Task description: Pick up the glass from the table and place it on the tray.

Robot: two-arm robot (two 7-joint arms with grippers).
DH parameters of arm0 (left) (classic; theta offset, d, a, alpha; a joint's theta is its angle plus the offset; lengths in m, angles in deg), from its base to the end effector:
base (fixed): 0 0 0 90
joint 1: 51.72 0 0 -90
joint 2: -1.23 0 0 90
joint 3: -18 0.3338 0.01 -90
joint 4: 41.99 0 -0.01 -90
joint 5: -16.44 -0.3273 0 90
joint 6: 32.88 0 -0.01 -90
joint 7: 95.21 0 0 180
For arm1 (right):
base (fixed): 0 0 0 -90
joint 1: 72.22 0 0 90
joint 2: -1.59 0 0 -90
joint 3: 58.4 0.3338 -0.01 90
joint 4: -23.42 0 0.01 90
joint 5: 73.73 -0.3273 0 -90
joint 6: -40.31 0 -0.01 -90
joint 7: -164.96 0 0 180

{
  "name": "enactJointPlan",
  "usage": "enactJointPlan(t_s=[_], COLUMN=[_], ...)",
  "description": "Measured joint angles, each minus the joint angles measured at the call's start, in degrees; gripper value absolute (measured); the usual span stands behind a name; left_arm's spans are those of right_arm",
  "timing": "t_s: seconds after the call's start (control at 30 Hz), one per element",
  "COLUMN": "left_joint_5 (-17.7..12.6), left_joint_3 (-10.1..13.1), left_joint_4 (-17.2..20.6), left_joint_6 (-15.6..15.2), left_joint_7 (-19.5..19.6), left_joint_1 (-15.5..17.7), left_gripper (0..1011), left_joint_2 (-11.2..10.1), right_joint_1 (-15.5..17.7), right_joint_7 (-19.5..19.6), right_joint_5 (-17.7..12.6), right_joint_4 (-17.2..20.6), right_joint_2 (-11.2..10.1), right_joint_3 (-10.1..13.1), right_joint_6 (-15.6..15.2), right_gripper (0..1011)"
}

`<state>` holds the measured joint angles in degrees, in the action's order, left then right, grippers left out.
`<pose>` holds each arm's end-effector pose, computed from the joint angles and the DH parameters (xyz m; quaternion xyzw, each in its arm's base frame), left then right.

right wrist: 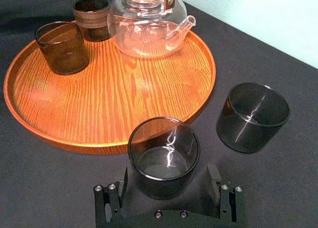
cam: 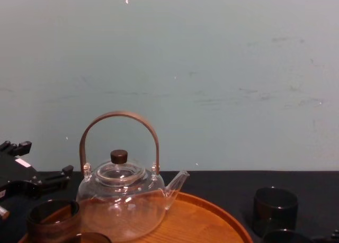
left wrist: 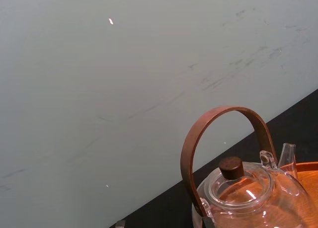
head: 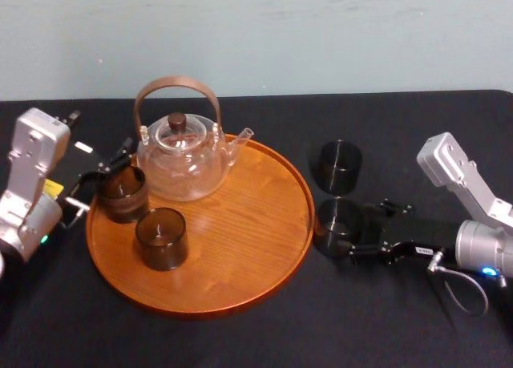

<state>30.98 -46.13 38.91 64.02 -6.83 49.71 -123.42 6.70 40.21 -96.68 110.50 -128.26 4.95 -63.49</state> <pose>0.3827 0.1027 -0.3412 0.1416 -0.1325 0.5799 0.7913 0.3758 -0.1129 -0.3124 -0.2398 0.0596 -0.3135 0.9169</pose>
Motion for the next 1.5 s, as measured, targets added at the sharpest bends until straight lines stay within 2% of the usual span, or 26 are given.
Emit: enactJointPlan(t_s=[0.33,0.9,1.4,1.5], left_joint_5=[0.0,0.0,0.0,0.0], left_joint_3=[0.0,0.0,0.0,0.0], left_joint_4=[0.0,0.0,0.0,0.0], left_joint_6=[0.0,0.0,0.0,0.0], left_joint_7=[0.0,0.0,0.0,0.0], left_joint_1=[0.0,0.0,0.0,0.0], left_gripper=[1001,1001,1001,1001], left_joint_2=[0.0,0.0,0.0,0.0], right_joint_1=[-2.7,-4.9,-4.9,-4.9], right_joint_7=[0.0,0.1,0.2,0.2], right_joint_5=[0.9,1.6,1.7,1.6], right_joint_4=[-2.2,-4.1,-4.1,-4.1], right_joint_2=[1.8,3.5,3.5,3.5], right_joint_3=[-1.8,-3.4,-3.4,-3.4], right_joint_6=[-0.3,-0.2,0.0,0.0], right_gripper=[1002,1003,1003,951])
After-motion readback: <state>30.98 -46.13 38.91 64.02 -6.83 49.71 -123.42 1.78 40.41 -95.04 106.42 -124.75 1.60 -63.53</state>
